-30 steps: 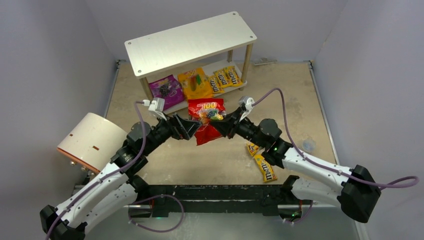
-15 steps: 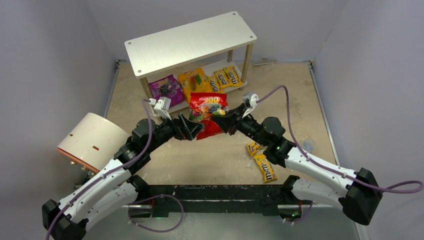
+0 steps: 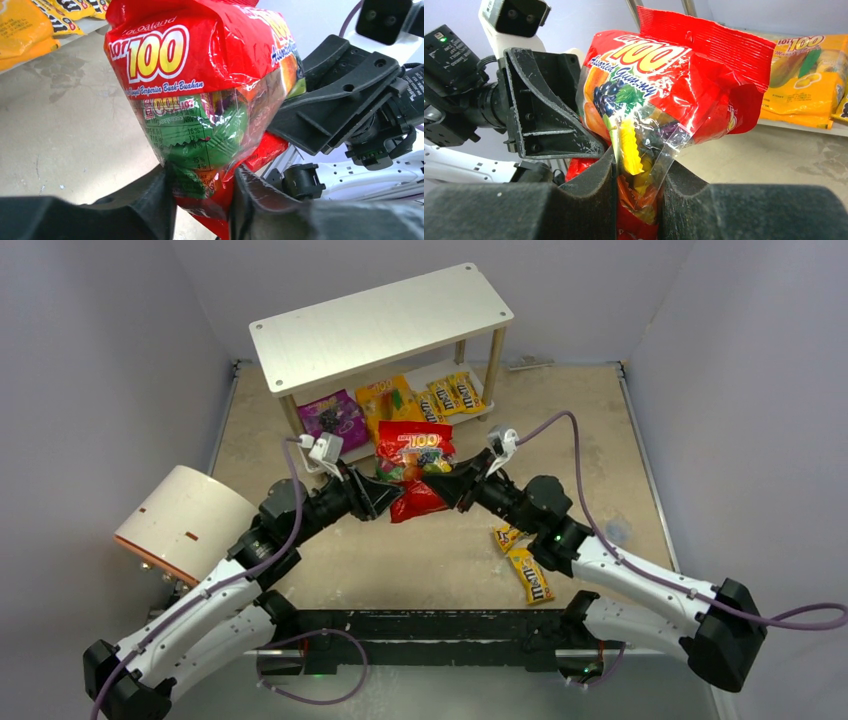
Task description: Place and organize the candy bags onto the shelf
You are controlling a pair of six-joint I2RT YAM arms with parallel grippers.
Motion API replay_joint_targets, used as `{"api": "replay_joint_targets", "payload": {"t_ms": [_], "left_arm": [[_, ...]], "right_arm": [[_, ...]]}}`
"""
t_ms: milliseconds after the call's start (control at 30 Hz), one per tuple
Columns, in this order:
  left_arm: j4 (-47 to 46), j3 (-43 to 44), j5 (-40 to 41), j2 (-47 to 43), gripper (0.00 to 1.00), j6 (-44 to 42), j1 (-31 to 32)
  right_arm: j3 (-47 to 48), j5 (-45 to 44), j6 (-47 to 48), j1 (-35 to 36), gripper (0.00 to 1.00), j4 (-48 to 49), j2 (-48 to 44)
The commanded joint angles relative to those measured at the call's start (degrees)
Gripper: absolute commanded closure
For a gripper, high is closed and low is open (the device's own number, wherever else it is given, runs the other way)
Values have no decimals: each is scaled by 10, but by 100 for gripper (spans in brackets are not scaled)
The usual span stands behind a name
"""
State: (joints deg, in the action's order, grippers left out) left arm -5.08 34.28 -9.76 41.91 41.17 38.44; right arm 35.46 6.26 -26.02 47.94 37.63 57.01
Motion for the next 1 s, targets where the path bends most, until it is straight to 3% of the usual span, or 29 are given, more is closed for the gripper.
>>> {"api": "replay_joint_targets", "payload": {"t_ms": [0,100,167,233,267,400,700,967], "left_arm": [[-17,4,3,-25,73,-20,1],[-7,6,15,-34,88,-22,1],[-3,9,21,-35,99,-23,1],[4,15,31,-33,100,-22,1],[8,22,37,-30,100,-22,1],[21,60,53,-8,100,-32,1],[-11,186,14,86,100,-72,1],[-12,317,-32,169,100,-119,1]], "right_arm": [[37,-47,-21,-1,85,54,-20],[35,-51,-22,-1,77,44,-20],[36,-51,-15,0,66,37,-19],[43,-55,-6,0,44,15,-19],[45,-58,2,0,28,2,-21],[37,-141,27,0,2,-45,-48],[-10,-443,20,0,1,-213,-135],[-36,-511,34,0,1,-237,-150]]}}
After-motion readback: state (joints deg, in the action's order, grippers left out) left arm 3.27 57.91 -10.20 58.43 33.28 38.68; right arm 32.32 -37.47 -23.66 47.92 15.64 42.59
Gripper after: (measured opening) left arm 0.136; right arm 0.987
